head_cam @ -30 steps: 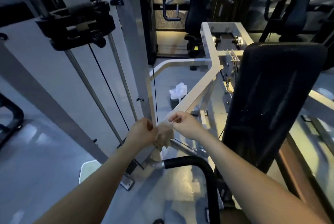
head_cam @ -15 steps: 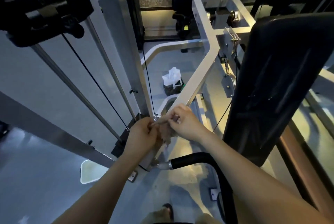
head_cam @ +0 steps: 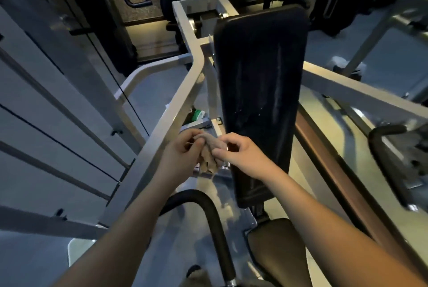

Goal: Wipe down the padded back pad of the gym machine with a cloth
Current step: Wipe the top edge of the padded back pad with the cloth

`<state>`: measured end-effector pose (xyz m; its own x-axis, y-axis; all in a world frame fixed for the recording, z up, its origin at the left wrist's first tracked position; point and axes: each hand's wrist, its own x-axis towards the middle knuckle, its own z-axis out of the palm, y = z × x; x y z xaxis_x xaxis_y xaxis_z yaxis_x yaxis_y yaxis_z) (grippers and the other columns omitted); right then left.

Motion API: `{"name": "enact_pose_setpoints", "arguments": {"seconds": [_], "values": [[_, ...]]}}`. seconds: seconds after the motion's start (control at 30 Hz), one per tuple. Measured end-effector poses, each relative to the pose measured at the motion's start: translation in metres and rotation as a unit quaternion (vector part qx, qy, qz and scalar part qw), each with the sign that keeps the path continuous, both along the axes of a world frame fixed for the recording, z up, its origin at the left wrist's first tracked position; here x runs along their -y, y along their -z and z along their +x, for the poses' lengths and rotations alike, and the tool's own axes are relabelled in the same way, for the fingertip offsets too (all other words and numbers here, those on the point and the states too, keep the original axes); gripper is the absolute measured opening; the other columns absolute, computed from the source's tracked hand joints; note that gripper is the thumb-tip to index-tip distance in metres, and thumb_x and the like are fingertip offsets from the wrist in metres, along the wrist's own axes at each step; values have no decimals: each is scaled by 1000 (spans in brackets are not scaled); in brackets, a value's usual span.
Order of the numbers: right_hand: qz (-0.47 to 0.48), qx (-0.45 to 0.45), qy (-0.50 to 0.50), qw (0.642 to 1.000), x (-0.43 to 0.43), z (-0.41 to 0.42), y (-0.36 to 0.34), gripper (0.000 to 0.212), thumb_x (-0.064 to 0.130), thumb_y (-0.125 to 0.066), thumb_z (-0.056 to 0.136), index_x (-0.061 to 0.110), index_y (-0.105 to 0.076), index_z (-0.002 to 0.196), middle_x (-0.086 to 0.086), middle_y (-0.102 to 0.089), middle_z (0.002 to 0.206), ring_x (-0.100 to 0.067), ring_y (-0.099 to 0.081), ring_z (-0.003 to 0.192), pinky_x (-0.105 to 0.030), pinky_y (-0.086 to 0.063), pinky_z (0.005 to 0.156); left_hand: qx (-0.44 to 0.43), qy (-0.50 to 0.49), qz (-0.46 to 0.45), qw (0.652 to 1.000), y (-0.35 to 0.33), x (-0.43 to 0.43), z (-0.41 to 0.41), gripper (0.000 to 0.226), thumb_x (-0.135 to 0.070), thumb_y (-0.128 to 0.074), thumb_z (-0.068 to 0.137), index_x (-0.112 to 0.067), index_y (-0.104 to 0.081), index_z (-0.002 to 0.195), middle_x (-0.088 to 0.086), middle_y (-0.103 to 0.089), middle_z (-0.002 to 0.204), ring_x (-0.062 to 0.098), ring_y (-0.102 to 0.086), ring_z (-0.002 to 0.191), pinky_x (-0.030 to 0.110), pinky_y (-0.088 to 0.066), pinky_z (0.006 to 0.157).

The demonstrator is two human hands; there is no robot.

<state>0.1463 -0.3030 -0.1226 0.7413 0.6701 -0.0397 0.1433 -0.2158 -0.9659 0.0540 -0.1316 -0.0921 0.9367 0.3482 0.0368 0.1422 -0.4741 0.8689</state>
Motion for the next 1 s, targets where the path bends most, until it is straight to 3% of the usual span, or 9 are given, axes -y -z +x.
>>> {"name": "enact_pose_setpoints", "arguments": {"seconds": [0.07,0.2,0.33,0.47,0.57,0.67,0.8,0.9,1.0], "values": [[4,19,21,1000,36,13,-5,9,19,-76,93,16,-68,89,-4,-68,96,-17,-64,90,-28,-49,82,9,8,19,1000,0,29,18,11,-24,-58,99,-29,-68,103,-12,-69,88,6,-67,82,28,-56,72],[1,20,67,998,97,47,-14,22,18,-67,99,1,-55,90,14,-64,77,-4,-59,72,-21,-47,70,-14,-24,28,999,-2,73,58,13,-32,-62,98,-26,-64,109,-9,-71,86,9,-68,81,38,-58,78],[44,-26,150,987,133,86,-20,22,30,-58,101,9,-56,101,5,-68,106,-6,-64,89,-27,-53,78,-34,-68,38,996,-11,98,81,6,-28,-58,97,-31,-63,100,-8,-70,85,8,-66,79,29,-55,72],[115,-117,193,967,146,124,-29,44,51,-59,89,20,-53,120,-5,-64,124,-19,-68,111,-47,-60,93,-16,-84,81,993,-36,107,96,12,-16,-55,96,-24,-64,94,-7,-67,80,0,-59,69,8,-40,58],[133,-125,226,957,147,147,-42,20,33,-57,103,20,-49,115,-3,-62,113,-15,-65,97,-33,-59,77,-11,-90,106,990,-54,100,113,13,-17,-53,96,-24,-64,94,-9,-64,76,5,-56,65,19,-40,57],[117,-58,265,955,142,168,-53,11,21,-57,103,23,-47,107,-4,-57,102,-13,-58,85,-31,-51,70,0,-84,136,987,-72,89,134,13,-13,-52,95,-21,-62,93,-6,-61,71,5,-54,60,22,-40,58],[121,42,339,932,128,205,-91,22,15,-56,101,16,-58,123,0,-65,111,-15,-63,100,-32,-52,87,28,-58,188,980,-95,71,165,12,-16,-52,95,-24,-61,96,-4,-62,79,5,-56,65,15,-38,53],[142,108,358,917,117,238,-131,31,7,-51,101,15,-65,128,6,-68,114,9,-64,91,-8,-48,75,63,-62,206,975,-115,60,191,13,-14,-53,95,-19,-64,101,-4,-60,90,10,-58,77,19,-42,59],[130,179,335,916,104,265,-157,42,6,-49,102,23,-63,138,7,-69,115,11,-63,87,-11,-52,73,91,-73,223,968,-130,47,215,15,-12,-53,94,-18,-64,101,-4,-59,96,6,-54,86,9,-37,62]]}}
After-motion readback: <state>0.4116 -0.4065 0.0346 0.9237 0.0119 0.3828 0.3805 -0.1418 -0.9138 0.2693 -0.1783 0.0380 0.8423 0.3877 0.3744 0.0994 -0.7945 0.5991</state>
